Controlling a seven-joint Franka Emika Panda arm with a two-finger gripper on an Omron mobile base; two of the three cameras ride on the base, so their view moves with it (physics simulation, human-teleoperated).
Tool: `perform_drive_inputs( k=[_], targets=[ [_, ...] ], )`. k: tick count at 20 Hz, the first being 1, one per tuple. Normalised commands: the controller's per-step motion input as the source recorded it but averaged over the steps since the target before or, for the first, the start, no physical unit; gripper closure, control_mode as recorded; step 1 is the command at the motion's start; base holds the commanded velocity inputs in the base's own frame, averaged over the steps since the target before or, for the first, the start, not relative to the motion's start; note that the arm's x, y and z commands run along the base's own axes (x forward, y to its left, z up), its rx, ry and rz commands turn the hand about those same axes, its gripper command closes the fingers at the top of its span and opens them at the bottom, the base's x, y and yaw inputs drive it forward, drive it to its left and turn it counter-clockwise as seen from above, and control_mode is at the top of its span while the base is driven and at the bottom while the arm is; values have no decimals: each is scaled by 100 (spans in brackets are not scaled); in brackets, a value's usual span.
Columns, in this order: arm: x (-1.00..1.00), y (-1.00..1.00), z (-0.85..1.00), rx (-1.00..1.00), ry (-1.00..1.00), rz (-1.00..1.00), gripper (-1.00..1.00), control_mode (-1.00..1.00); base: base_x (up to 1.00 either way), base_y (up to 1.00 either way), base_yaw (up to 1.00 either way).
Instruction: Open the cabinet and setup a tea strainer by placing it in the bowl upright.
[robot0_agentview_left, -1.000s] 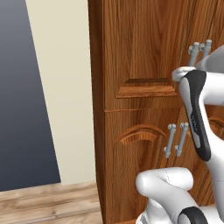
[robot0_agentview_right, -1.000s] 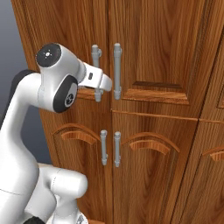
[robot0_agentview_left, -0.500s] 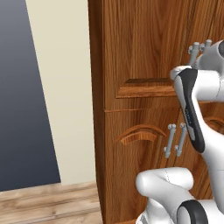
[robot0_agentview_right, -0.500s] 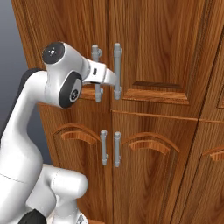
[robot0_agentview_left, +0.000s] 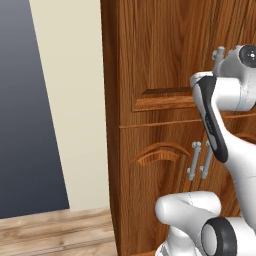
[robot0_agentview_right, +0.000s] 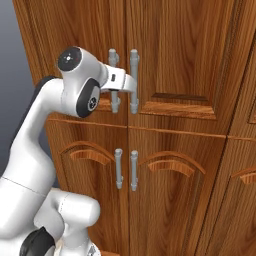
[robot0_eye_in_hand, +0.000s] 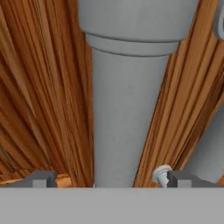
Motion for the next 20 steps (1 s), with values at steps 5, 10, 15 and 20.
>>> perform_drive_inputs(
  k=[5, 10, 15, 20],
  targets=[
    [4, 0, 0, 0, -4, 0, 100, -100, 0, 0, 0],
    [0, 0, 0, 0, -8, 0, 100, -100, 0, 0, 0],
    [-18, 0, 0, 0, -9, 0, 100, -100, 0, 0, 0],
    [-64, 4, 0, 0, -9, -5, 100, -100, 0, 0, 0]
  ],
)
